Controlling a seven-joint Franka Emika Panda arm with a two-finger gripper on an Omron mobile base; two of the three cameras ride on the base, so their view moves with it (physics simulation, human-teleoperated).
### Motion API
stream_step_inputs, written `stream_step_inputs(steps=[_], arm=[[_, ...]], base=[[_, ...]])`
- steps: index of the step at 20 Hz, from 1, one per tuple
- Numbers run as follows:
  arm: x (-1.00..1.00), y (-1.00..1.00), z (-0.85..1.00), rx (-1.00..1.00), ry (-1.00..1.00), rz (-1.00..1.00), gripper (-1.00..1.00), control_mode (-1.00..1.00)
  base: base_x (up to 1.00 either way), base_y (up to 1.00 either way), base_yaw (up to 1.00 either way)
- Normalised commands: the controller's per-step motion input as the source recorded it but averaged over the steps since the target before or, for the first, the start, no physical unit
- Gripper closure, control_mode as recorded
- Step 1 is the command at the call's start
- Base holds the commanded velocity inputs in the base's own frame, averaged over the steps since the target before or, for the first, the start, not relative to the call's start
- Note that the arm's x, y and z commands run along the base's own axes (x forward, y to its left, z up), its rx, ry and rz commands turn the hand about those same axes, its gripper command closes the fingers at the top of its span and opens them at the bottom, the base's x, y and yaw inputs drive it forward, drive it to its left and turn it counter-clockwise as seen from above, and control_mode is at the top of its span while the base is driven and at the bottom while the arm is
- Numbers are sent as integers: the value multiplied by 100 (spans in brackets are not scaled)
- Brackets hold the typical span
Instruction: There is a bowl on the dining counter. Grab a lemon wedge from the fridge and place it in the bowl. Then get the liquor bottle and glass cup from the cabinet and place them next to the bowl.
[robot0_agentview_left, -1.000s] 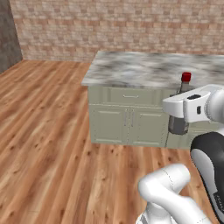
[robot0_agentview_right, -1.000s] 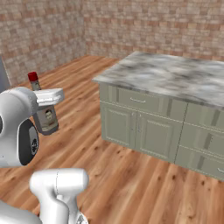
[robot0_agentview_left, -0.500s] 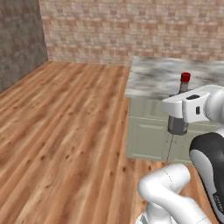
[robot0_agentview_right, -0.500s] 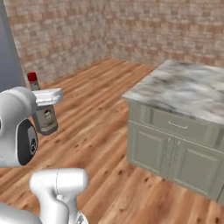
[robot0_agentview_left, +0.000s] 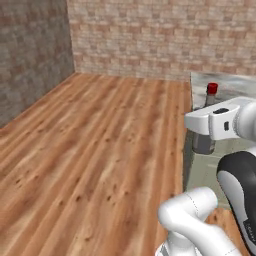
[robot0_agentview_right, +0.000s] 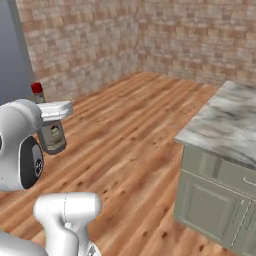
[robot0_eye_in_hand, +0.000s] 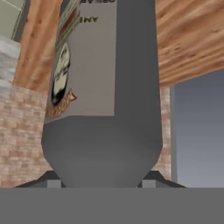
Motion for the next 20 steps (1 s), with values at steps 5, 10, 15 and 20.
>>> stream_step_inputs(steps=[5,10,15,20], arm=[[0,0,0,0,0,0,100,100],[0,0,0,0,0,0,100,100],[0,0,0,0,0,0,100,100],[0,0,0,0,0,0,100,100]], base=[[100,56,2],[100,43,-25],[100,38,-48],[100,35,-51]])
